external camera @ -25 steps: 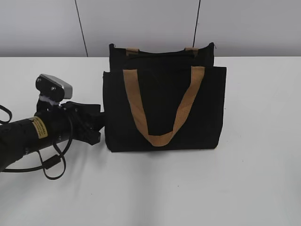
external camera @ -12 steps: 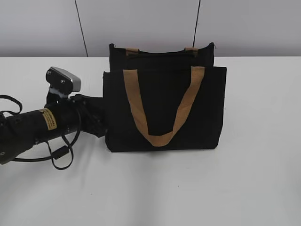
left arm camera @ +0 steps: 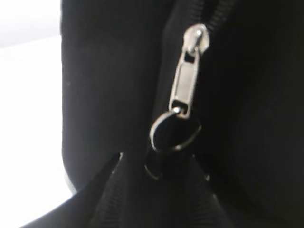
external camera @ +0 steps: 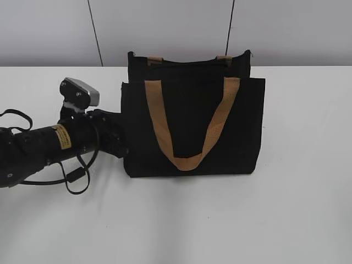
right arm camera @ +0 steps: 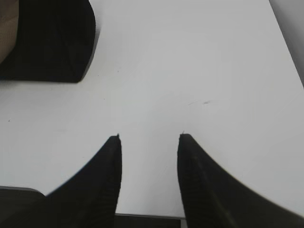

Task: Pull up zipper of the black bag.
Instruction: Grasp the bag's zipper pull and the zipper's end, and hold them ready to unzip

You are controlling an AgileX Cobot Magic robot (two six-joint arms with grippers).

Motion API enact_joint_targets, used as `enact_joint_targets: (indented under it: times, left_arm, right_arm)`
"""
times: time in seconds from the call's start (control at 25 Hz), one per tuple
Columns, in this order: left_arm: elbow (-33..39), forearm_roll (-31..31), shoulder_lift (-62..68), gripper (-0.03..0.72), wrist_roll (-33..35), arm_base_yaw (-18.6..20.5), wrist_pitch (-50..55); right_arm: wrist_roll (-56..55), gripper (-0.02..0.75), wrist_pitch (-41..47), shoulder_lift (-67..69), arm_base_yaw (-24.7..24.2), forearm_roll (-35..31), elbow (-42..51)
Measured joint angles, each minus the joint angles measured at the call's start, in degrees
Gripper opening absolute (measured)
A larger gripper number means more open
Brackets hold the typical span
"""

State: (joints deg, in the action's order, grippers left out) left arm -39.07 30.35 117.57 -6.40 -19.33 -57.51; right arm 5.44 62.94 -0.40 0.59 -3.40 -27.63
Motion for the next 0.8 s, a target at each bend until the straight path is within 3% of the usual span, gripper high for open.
enact_joint_targets:
  times: [0.44,0.8]
  left_arm:
    - [-1.58,0.47,0.1,0.297,0.0,0.0,0.67]
    - [-1.65,0.63,0.1,0.238,0.0,0.0,1.72]
  right_arm:
    - [0.0,0.309,0.0,0.0,0.0,0.0,0.0]
    - [0.0,0.309,0.0,0.0,0.0,0.0,0.0]
